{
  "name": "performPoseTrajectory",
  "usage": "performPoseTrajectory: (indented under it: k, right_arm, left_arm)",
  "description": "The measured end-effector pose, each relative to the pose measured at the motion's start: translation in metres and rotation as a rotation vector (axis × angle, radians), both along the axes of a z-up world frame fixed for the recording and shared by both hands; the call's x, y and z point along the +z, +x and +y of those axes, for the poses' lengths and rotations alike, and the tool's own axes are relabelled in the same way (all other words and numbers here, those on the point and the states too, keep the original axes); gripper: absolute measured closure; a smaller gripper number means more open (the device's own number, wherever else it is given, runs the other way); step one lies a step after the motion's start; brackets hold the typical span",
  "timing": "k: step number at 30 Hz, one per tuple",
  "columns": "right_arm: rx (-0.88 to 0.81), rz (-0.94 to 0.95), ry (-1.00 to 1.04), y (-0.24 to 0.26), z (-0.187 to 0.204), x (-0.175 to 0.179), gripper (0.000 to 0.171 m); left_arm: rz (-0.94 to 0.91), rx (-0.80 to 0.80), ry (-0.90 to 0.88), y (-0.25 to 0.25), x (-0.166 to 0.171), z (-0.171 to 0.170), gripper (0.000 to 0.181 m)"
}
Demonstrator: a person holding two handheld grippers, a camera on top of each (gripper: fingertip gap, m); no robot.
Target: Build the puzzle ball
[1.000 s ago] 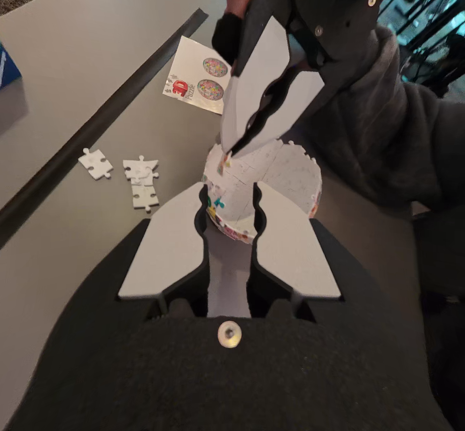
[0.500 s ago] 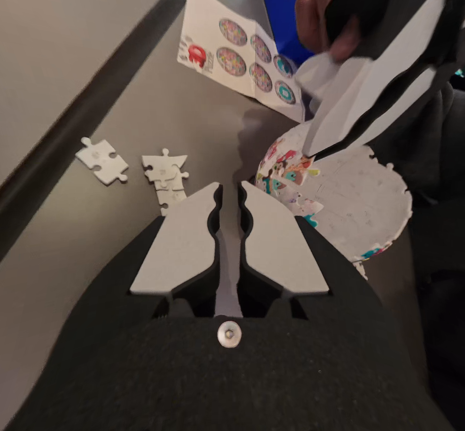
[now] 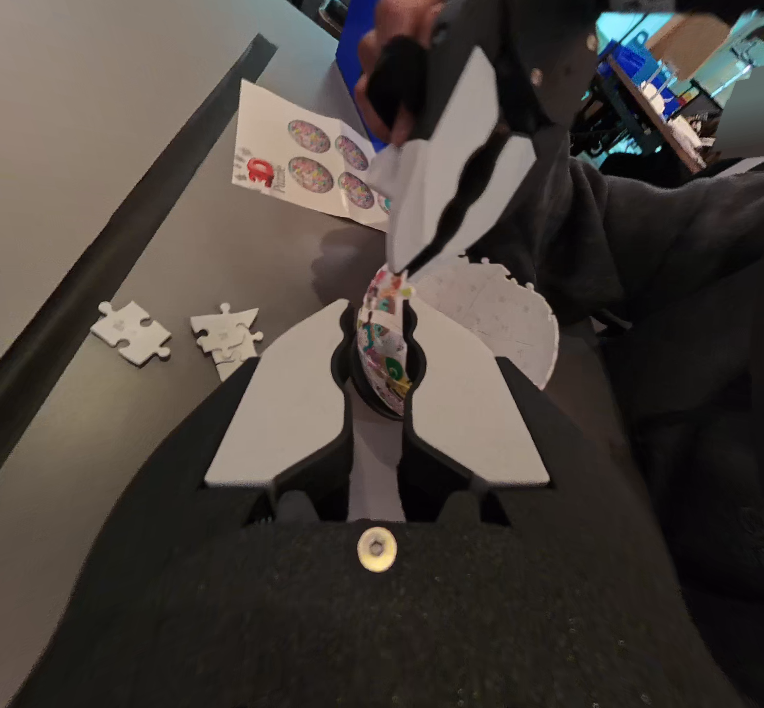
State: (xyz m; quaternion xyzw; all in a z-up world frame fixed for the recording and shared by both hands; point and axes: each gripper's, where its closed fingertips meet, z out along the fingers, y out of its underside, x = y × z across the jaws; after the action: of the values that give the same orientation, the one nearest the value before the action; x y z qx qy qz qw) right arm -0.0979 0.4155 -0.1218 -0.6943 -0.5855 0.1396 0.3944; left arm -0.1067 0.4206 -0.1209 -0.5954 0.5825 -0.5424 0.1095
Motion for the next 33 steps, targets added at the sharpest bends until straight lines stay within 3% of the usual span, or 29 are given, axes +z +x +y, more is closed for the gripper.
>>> performPoseTrajectory:
  k: [4,9,16,24,33]
  right_arm:
    - [0.009,0.065,-0.026,-0.001,0.003,0.014,0.169]
    - [0.028,0.101,-0.067,-0.002,-0.001,0.021,0.169]
    - [-0.022,-0.262,-0.165,0.021,0.001,0.035,0.149]
    - [0.042,-0.289,-0.357,0.009,-0.008,0.032,0.160]
    - [0.044,-0.315,-0.434,0.009,-0.010,0.024,0.169]
  left_arm:
    - [0.014,-0.037,0.127,0.001,0.002,-0.014,0.160]
    - [-0.016,-0.006,0.225,0.009,0.002,-0.016,0.179]
    - [0.027,0.023,0.251,0.018,0.000,-0.023,0.179]
    - [0.009,0.050,0.202,0.022,0.004,-0.024,0.179]
    - [0.006,0.049,0.200,0.021,0.007,-0.025,0.179]
